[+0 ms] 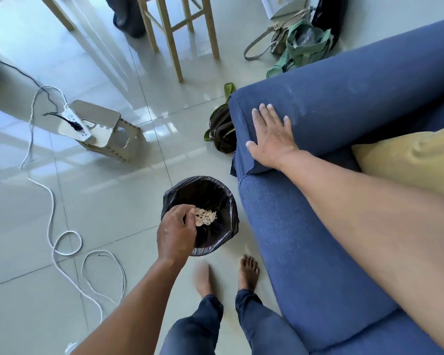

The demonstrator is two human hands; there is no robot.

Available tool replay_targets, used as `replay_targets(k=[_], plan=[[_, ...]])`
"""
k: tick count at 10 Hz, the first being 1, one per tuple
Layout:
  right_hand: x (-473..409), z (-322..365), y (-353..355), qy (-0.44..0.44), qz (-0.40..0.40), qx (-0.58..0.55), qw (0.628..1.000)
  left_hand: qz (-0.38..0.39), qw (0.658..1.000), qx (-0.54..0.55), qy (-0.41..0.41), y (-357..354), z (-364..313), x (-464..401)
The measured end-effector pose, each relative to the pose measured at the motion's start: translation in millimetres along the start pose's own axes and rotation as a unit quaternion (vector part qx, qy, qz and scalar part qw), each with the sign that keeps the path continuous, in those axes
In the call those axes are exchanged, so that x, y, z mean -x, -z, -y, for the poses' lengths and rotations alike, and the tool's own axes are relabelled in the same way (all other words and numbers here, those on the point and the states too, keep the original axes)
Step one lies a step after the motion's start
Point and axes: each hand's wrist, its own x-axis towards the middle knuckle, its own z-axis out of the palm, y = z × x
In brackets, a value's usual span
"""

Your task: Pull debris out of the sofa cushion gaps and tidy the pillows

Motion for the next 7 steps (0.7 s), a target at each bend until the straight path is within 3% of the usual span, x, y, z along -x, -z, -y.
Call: replay_targets(k=[1, 2, 4, 5, 6, 7], plan=[[53, -13, 23, -0.020, -0.002, -0.062, 0.998, 0.005, 1.000, -0.012, -0.023, 21, -28, 22], [172, -7, 11, -0.063, -0.025, -0.144, 0.987, 0.052, 0.995, -0.015, -0.079, 36, -55, 56], [332, -6, 5, -0.194, -0.093, -0.193, 0.957, 0.189, 0.959, -0.065, -0.201, 46, -55, 108], [403, 6, 4, -0.275, -0.124, -0.225, 0.926, 0.220, 0.939, -0.086, -0.249, 59, -55, 135], [514, 27, -8, -0.379, -0.188, -0.245, 0.872, 0.242, 0.918, -0.108, -0.296, 97, -24, 179], [574, 40, -19, -0.420, -0.226, -0.224, 0.850, 0.263, 0.912, -0.129, -0.288, 114, 6, 206]])
